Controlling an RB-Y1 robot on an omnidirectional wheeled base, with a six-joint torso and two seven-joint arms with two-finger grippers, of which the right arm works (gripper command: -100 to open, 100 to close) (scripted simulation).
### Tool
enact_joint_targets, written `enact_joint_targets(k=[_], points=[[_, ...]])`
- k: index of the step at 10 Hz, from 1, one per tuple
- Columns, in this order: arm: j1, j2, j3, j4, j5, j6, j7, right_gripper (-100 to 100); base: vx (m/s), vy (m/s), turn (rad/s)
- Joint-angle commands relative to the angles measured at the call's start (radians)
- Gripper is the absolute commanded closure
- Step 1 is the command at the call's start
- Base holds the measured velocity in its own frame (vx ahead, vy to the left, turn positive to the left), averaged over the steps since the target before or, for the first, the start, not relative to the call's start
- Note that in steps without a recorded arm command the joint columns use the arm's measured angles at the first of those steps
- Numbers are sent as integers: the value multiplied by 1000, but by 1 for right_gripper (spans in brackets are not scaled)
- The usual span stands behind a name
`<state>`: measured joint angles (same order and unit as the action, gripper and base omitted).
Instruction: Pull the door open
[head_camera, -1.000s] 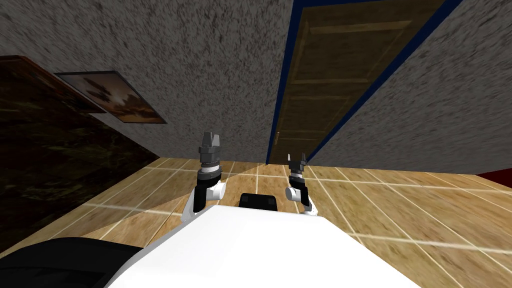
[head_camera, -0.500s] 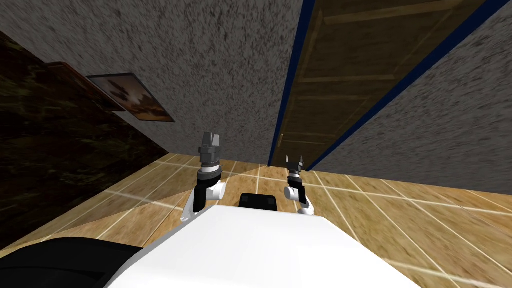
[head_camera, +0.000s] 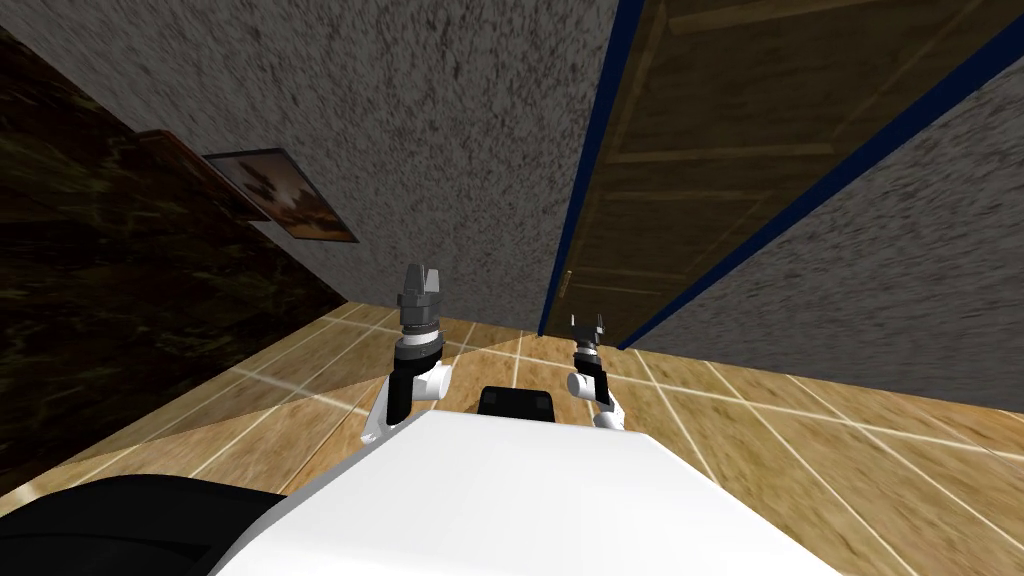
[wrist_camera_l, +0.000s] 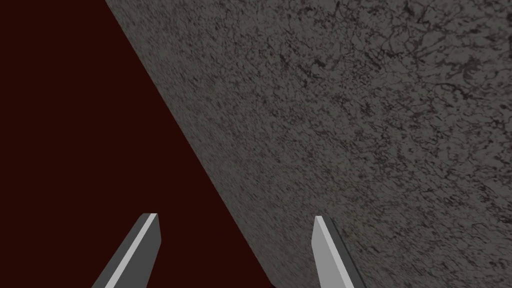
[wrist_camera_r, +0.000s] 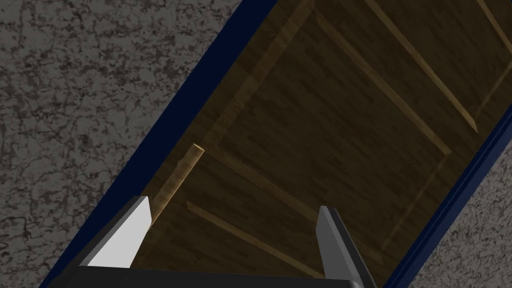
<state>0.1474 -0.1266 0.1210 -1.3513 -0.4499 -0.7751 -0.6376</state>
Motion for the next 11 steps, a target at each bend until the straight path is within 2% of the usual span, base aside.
enact_joint_targets(k=[1,2,4,5,7,10,11], points=[[-17,-6,3,47,-27,-6,-43,-100,57,-45,183],[-17,-6,3,47,-27,-6,-43,-100,51,-28,40],[-43,-11,6,107,-61,-16,-95,-100,52,-38,114],[-43,-11,6,112,-61,-16,-95,-100,59,-40,48],[-69,-17,10,172,-95,-25,-148,-100,66,-43,123],[-82,-19,12,207,-111,-30,-172,-100,41,-38,57],[-94,-22,13,238,-127,-34,-197,-100,35,-28,102]])
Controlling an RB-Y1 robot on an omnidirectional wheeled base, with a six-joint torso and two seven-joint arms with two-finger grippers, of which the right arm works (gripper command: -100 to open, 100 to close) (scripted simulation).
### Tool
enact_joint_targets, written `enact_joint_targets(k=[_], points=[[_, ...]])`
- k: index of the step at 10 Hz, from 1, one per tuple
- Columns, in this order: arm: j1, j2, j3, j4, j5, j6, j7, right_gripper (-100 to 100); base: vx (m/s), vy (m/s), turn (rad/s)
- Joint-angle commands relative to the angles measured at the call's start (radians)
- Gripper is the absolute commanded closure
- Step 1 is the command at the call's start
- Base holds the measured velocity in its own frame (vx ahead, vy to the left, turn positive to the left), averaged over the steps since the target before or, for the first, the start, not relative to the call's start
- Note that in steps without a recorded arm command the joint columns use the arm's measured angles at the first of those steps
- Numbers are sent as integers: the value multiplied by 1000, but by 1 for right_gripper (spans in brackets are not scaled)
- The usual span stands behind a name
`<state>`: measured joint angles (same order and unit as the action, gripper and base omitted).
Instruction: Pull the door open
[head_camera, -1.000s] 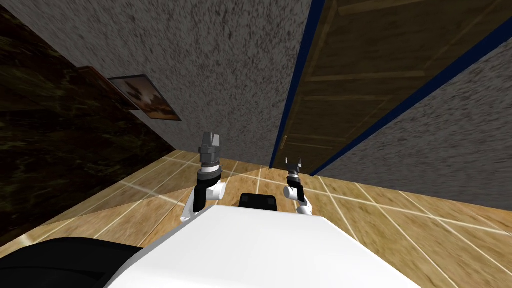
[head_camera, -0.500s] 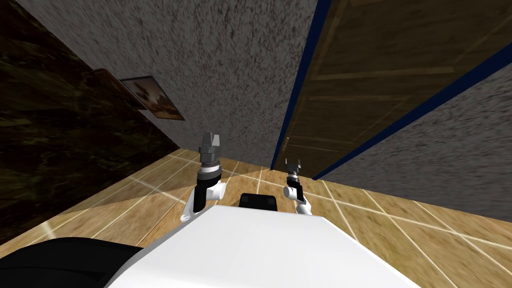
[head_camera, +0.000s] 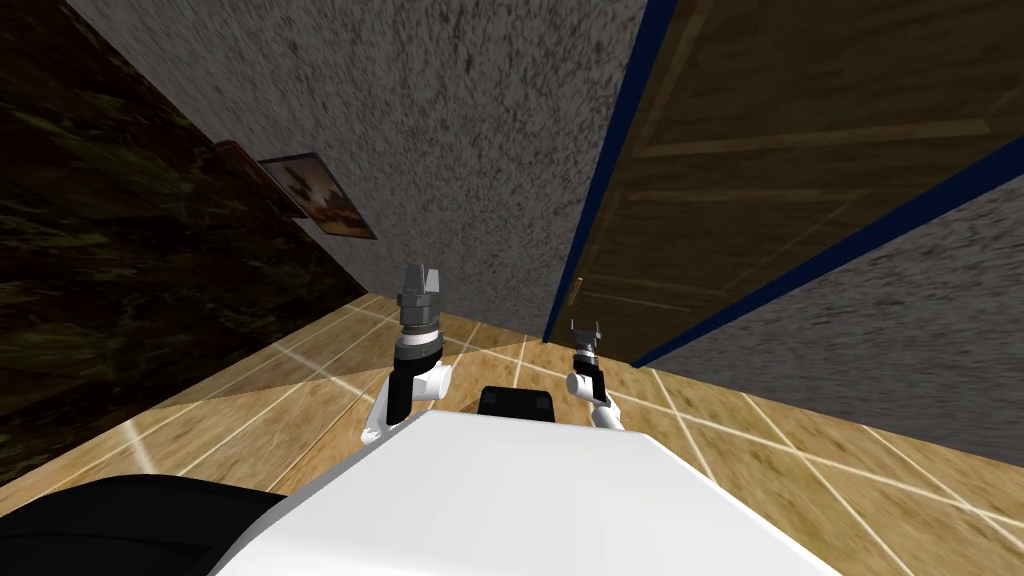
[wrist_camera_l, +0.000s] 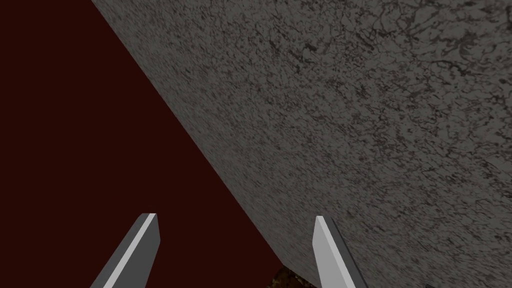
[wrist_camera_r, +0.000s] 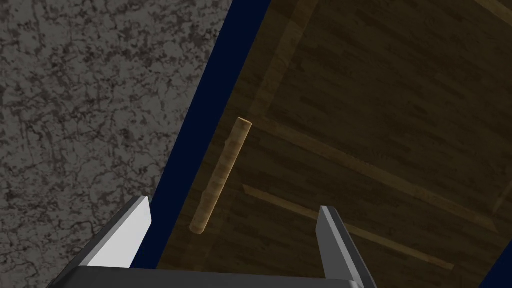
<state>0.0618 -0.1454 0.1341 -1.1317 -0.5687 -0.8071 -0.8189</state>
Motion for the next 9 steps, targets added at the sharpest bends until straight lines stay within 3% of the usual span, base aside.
enact_joint_targets(k=[1,9], points=[[-20,-5,2,49,-25,-7,-40,-100,57,-55,162],[-107,-22,14,265,-139,-39,-216,-100,73,-65,119]])
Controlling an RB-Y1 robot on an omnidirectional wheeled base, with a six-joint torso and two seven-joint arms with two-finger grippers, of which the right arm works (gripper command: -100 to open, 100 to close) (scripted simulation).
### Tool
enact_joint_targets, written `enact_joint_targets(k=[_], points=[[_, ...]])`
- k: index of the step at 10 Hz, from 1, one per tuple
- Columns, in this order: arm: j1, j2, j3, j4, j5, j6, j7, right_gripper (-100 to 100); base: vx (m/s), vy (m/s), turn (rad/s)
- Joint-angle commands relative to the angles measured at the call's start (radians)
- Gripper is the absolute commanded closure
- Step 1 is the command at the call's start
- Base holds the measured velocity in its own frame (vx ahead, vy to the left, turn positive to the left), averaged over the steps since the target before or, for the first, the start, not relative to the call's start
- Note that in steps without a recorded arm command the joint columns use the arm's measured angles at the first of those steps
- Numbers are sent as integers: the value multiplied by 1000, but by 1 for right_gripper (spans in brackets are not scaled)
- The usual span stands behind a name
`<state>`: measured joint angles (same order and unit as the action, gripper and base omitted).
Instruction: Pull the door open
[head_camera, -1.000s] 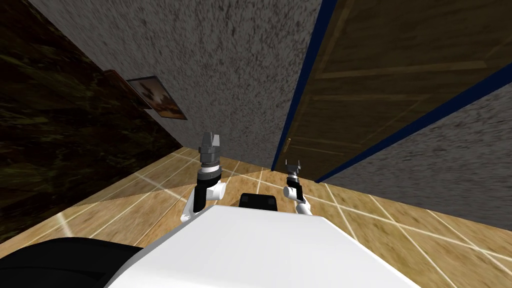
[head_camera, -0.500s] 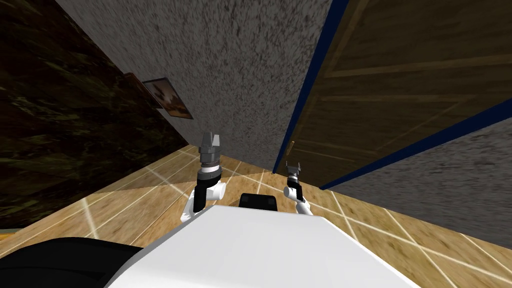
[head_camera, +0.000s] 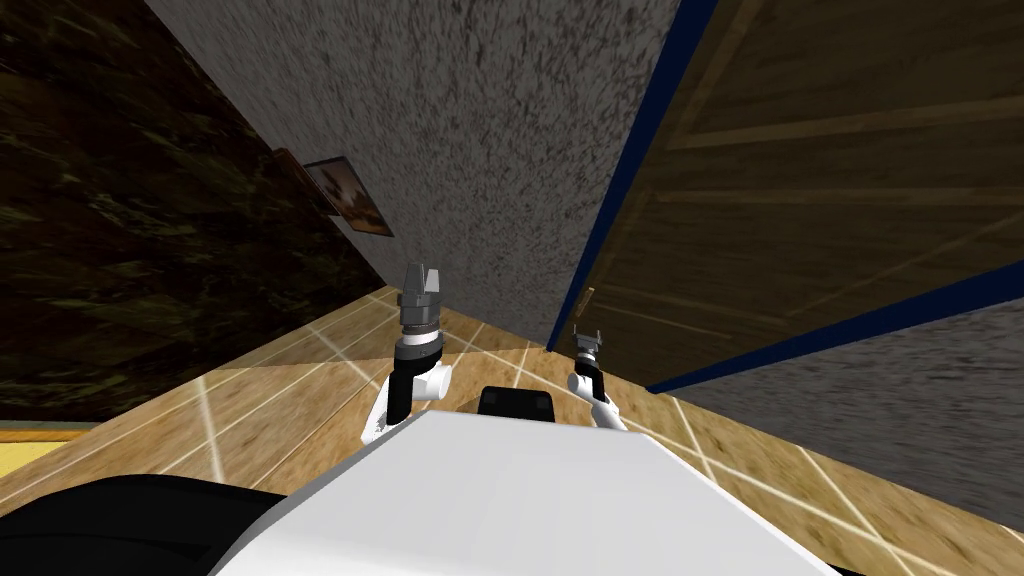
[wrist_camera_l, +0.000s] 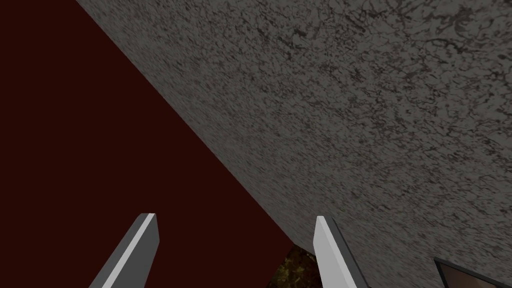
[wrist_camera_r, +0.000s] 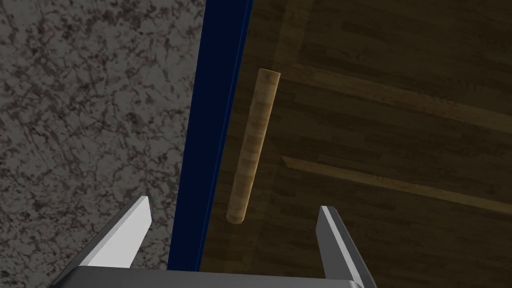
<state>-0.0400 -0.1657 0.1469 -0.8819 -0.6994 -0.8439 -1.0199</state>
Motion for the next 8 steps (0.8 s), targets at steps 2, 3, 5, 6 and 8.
enact_joint_targets(k=[2,3,5,6,8], points=[[-24,-5,4,62,-33,-10,-53,-100,60,-64,104],[-24,-5,4,62,-33,-10,-53,-100,36,-40,47],[-39,-8,6,101,-54,-15,-84,-100,36,-33,79],[-47,-9,7,120,-64,-18,-100,-100,48,-51,79],[-66,-12,10,168,-89,-25,-139,-100,67,-69,115]])
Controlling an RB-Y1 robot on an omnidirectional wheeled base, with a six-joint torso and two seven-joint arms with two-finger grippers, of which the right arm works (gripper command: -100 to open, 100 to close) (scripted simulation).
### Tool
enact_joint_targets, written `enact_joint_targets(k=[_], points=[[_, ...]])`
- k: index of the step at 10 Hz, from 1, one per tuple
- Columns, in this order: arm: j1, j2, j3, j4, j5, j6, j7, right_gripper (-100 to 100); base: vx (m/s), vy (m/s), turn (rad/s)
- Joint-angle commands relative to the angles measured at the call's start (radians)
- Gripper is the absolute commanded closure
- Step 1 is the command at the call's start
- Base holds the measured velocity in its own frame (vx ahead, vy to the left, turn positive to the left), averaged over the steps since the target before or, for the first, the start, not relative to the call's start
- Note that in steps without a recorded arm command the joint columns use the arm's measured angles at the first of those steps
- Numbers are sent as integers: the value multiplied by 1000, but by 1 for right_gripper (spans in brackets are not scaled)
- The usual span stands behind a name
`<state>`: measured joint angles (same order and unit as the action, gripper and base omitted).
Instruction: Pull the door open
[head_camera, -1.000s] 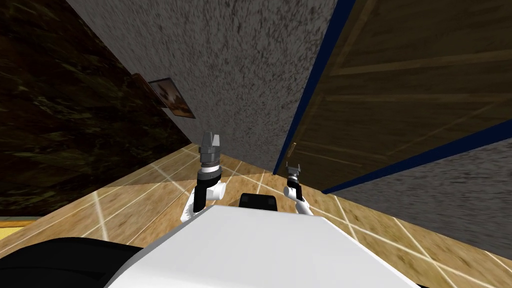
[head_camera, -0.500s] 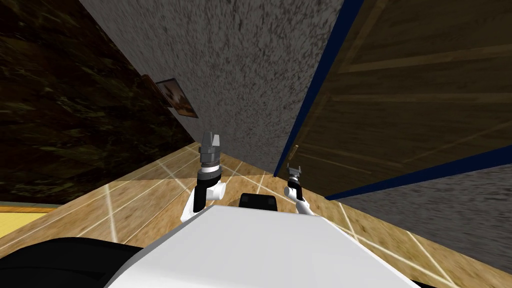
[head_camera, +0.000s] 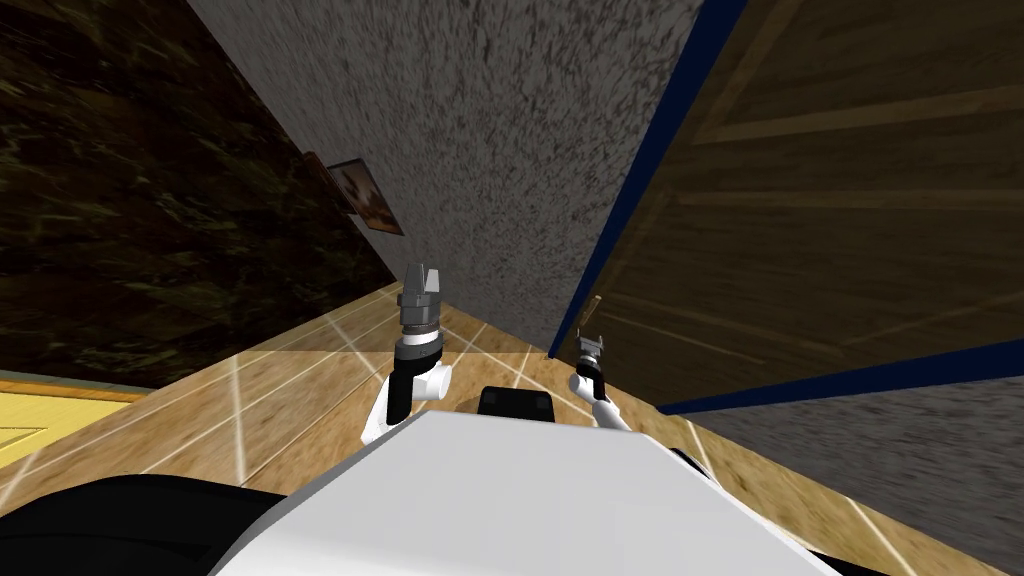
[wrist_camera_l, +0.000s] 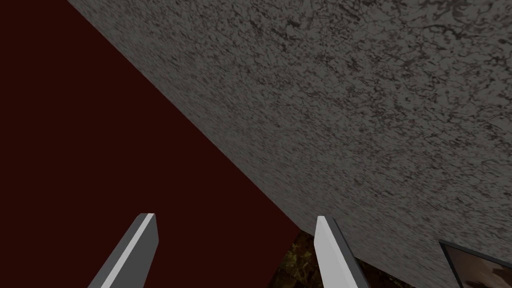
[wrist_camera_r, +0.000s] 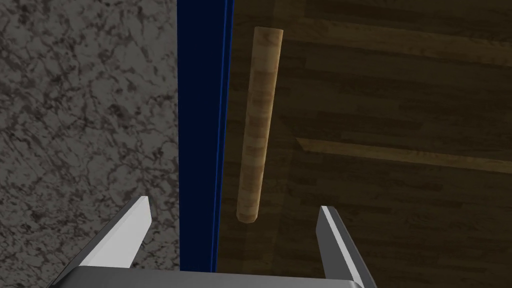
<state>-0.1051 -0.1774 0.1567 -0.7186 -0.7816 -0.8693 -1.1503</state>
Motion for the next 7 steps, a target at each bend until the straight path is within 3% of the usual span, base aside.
enact_joint_targets(k=[1,4,5,6,7], points=[[-11,-2,1,31,-21,-4,-30,-100,77,-73,98],[-27,-5,3,69,-41,-10,-61,-100,36,-55,60],[-25,-4,3,61,-37,-7,-53,-100,12,-20,11],[-16,-27,3,67,-42,-9,-79,-100,110,4,66],[-12,-35,4,69,-44,-10,-88,-100,169,13,59]])
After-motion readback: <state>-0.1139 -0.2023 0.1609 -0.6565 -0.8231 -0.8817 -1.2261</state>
